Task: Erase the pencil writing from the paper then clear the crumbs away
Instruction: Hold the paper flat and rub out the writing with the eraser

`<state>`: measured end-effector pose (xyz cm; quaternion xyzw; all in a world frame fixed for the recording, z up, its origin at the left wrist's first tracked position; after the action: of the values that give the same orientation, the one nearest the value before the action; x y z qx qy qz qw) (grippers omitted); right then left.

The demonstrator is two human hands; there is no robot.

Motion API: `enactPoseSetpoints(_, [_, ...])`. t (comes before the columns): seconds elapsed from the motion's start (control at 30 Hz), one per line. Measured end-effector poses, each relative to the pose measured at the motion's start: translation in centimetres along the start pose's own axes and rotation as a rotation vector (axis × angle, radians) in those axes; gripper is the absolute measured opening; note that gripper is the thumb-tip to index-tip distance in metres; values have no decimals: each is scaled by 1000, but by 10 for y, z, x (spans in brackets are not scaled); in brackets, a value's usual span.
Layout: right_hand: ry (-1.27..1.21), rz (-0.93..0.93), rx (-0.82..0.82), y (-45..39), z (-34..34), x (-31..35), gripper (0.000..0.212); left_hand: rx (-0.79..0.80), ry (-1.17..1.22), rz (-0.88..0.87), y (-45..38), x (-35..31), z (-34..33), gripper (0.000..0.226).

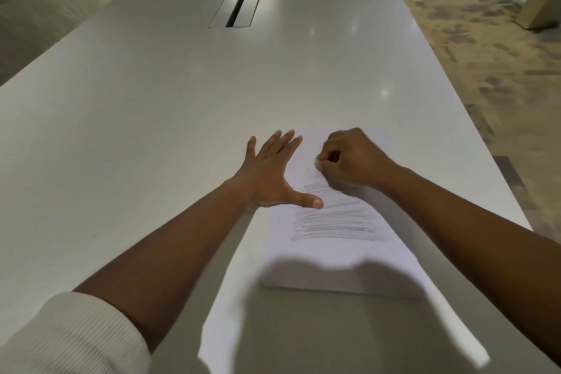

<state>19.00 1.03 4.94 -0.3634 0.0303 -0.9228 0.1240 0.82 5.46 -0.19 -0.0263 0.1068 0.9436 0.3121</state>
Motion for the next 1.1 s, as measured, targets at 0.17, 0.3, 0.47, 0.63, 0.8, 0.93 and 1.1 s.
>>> enactPoseSetpoints(0.17, [-62, 70, 215, 13, -16, 20, 8, -9, -23, -4, -2, 0, -1, 154])
enactPoseSetpoints(0.3, [-32, 25, 83, -1, -10, 12, 7, -8, 2, -2, -1, 2, -2, 154])
enactPoseSetpoints(0.47, [13, 11, -58, -10, -12, 8, 9, -1, -2, -2, -2, 2, -2, 154])
enactPoseSetpoints(0.63, [-57, 115, 123, 9, -26, 20, 8, 15, -57, -3, -3, 1, 0, 152])
enactPoseSetpoints(0.8, [-54, 16, 63, -3, -19, 17, 6, 8, -1, -5, 0, 0, 0, 153])
enactPoseSetpoints(0.93, [-17, -32, 61, -8, -19, 19, 6, -9, 6, -5, 0, 1, 0, 151])
enactPoseSetpoints(1.1, [20, -85, 86, -12, -20, 21, 8, -1, 1, -20, 2, 0, 0, 149])
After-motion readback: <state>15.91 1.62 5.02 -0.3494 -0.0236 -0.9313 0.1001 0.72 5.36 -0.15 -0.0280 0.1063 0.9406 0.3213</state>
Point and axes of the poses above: each hand's wrist, its own y-axis away from the middle knuckle, its own z-axis out of the back of the hand, x = y × z, the point moved 3 cm from there along -y, towards the middle knuckle, and after that the axes turned 9 degrees about -y, right-handed, at the moved point
